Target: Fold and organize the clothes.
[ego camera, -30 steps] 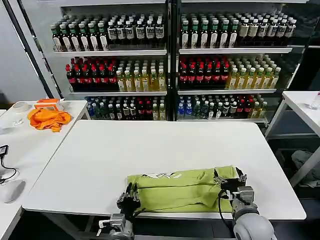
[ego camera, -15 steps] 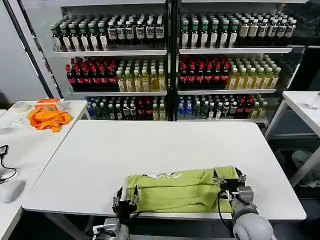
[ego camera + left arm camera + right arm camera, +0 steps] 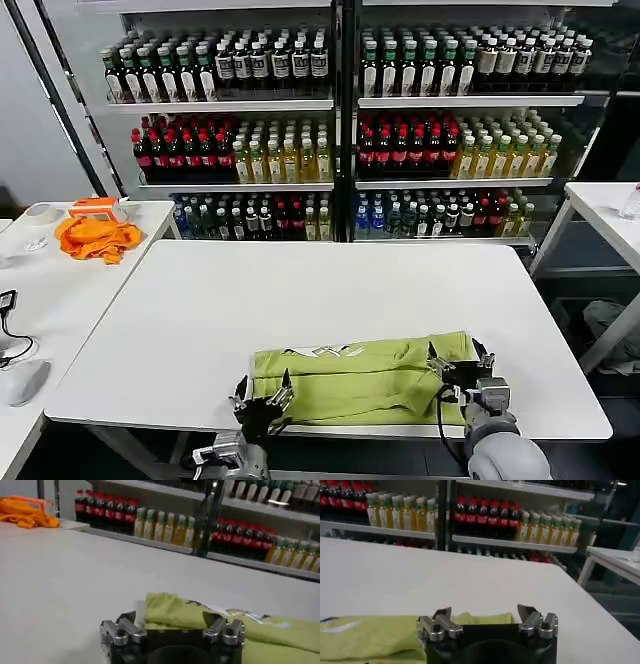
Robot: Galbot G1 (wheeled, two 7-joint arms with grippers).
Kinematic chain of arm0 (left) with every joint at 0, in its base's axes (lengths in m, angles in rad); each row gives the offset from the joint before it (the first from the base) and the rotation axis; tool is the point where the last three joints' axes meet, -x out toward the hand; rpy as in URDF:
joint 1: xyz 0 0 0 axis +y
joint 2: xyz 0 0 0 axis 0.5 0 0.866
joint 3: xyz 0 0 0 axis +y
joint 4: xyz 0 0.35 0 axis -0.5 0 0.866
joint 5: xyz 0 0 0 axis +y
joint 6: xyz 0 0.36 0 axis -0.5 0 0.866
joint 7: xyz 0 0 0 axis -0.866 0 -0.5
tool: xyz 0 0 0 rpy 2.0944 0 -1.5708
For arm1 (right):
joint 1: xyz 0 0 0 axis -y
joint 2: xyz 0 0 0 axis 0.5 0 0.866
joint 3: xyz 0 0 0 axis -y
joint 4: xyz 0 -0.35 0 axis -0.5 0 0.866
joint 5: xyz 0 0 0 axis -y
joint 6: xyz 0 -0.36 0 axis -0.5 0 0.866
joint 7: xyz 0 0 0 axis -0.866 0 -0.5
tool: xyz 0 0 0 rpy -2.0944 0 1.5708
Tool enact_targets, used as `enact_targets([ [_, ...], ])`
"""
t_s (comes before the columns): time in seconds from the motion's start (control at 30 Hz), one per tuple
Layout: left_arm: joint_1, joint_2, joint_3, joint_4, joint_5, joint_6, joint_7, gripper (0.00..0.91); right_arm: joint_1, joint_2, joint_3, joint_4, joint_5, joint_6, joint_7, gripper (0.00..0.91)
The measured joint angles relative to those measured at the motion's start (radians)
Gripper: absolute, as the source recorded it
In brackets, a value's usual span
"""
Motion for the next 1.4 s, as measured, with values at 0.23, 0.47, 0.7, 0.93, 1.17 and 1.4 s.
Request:
enact_targets([
  [0.23,0.003,-0.003,0.004,0.011,-0.001,-0.029,0.008,0.020,-0.001,0.002,-0.001,0.005,0.000,0.000,0.003,0.907],
  [0.47,-0.010,-0.005,0.003,0.031,0.000,-0.046,0.010,0.020,-0.004,0.005,-0.001,0.010,-0.001,-0.001,0.005,0.907],
  [0.7,-0.021,-0.004,-0.003,0.054,-0.005,-0.061,0.011,0.020,-0.008,0.004,0.005,0.013,-0.001,-0.001,0.007,0.907],
  [0.93,-0.026,-0.004,-0.009,0.068,-0.009,-0.069,0.013,0.020,-0.007,0.004,0.005,0.016,0.000,-0.002,0.010,0.907],
  [1.17,-0.028,0.006,-0.026,0.055,-0.022,-0.070,0.012,0.020,-0.003,0.004,0.006,0.016,0.002,-0.002,0.011,0.907],
  [1.4,-0.032,0.042,-0.070,0.039,-0.043,-0.065,0.016,0.020,0.006,-0.002,0.008,0.012,0.009,-0.002,0.011,0.907],
])
